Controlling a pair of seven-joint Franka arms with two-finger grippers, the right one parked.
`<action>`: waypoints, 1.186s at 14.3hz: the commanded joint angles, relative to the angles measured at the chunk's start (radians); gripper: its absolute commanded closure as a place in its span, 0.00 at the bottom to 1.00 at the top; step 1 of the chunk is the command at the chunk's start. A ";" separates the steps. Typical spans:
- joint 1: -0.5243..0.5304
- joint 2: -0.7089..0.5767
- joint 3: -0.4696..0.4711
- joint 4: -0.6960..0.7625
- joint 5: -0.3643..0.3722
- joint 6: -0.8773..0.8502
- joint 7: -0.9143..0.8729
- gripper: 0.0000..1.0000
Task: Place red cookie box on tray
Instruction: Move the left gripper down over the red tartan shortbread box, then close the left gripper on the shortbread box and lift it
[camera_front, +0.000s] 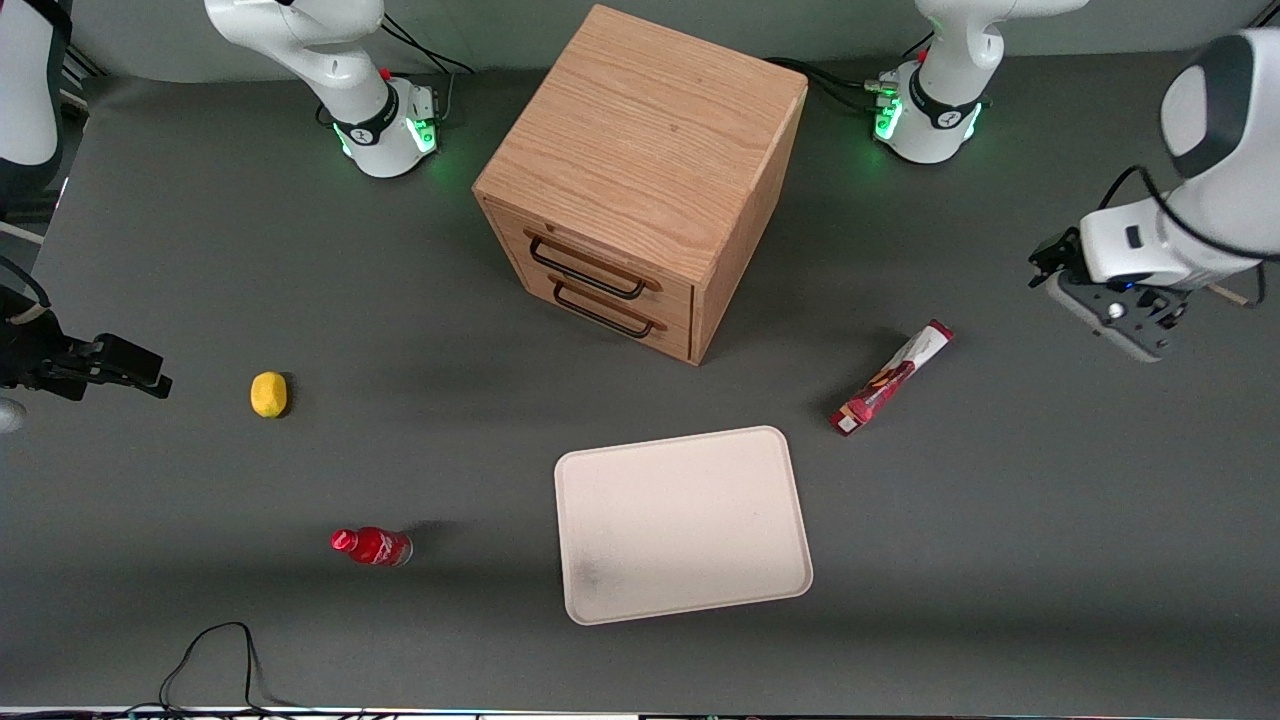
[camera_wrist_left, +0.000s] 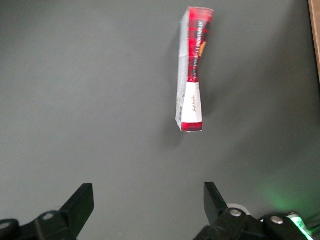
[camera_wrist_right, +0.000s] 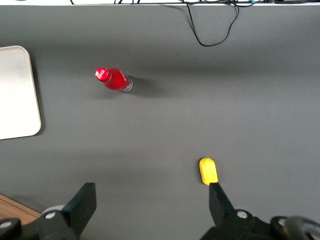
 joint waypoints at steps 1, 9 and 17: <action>-0.025 0.008 -0.047 -0.067 0.006 0.062 0.041 0.03; -0.077 0.183 -0.094 -0.174 0.006 0.390 -0.086 0.03; -0.109 0.316 -0.085 -0.233 0.015 0.633 -0.131 0.10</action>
